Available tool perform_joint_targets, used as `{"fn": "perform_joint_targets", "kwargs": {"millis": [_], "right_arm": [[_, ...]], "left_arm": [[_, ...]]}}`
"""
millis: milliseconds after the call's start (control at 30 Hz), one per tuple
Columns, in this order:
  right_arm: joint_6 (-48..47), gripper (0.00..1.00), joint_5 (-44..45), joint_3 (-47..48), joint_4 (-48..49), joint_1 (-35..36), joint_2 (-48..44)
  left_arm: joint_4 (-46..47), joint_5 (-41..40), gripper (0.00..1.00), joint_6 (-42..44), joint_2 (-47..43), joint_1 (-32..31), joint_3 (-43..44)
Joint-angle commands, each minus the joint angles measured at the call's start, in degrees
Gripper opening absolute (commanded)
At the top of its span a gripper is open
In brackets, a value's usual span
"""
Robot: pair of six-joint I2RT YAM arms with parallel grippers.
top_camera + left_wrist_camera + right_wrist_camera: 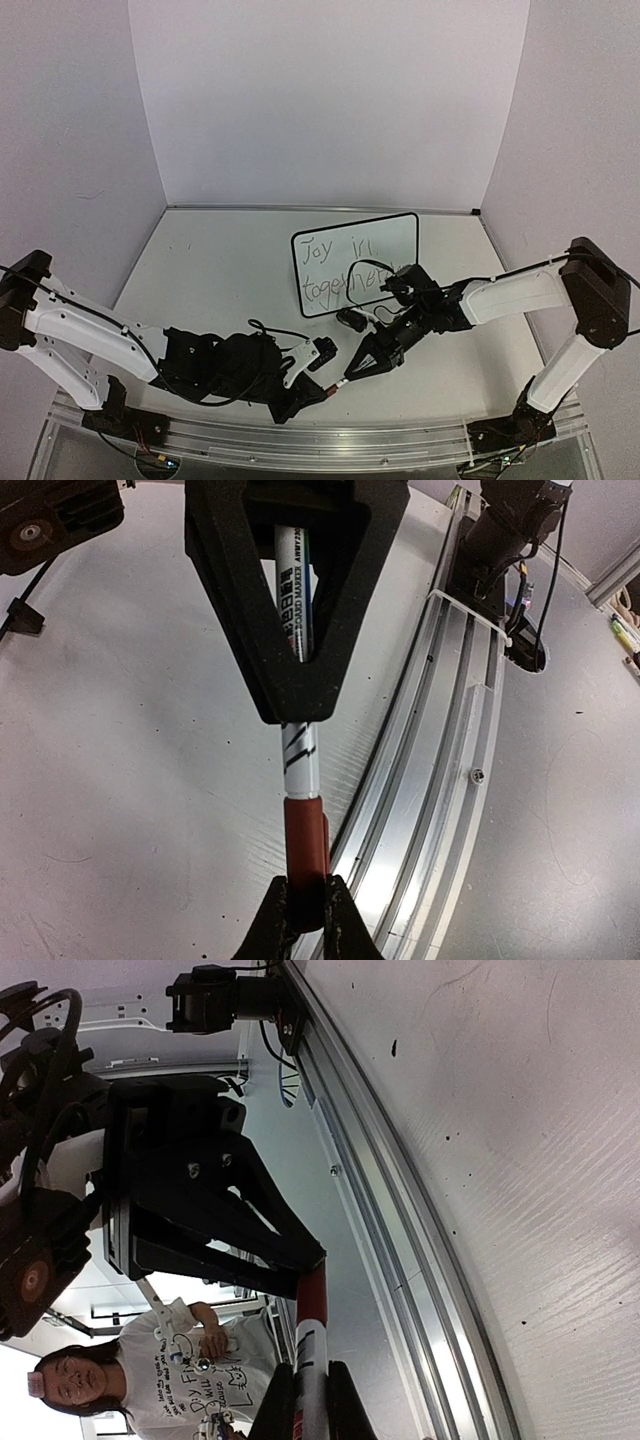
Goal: Write a sentence on the whiteboard
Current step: Insert the whiteboard marker without the cap into the whiteboard marker.
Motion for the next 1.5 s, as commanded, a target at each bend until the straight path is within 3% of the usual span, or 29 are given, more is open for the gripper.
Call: {"fn": "perform_joint_targets", "kwargs": {"millis": [0, 900, 1467], "right_arm": [[-1.1, 0.0, 0.4, 1.9, 1.8, 2.1, -1.1], [0.7, 0.0, 1.1, 2.3, 4.0, 4.8, -1.6], [0.8, 0.0, 0.6, 2.1, 5.3, 6.3, -3.7]], "left_arm": [[8.9, 2.3, 0.0, 0.3, -1.7, 1.3, 4.4], [16.7, 0.5, 0.0, 3.7, -1.9, 2.7, 7.2], [21.2, 6.6, 0.0, 3.0, -0.8, 4.8, 9.1]]}}
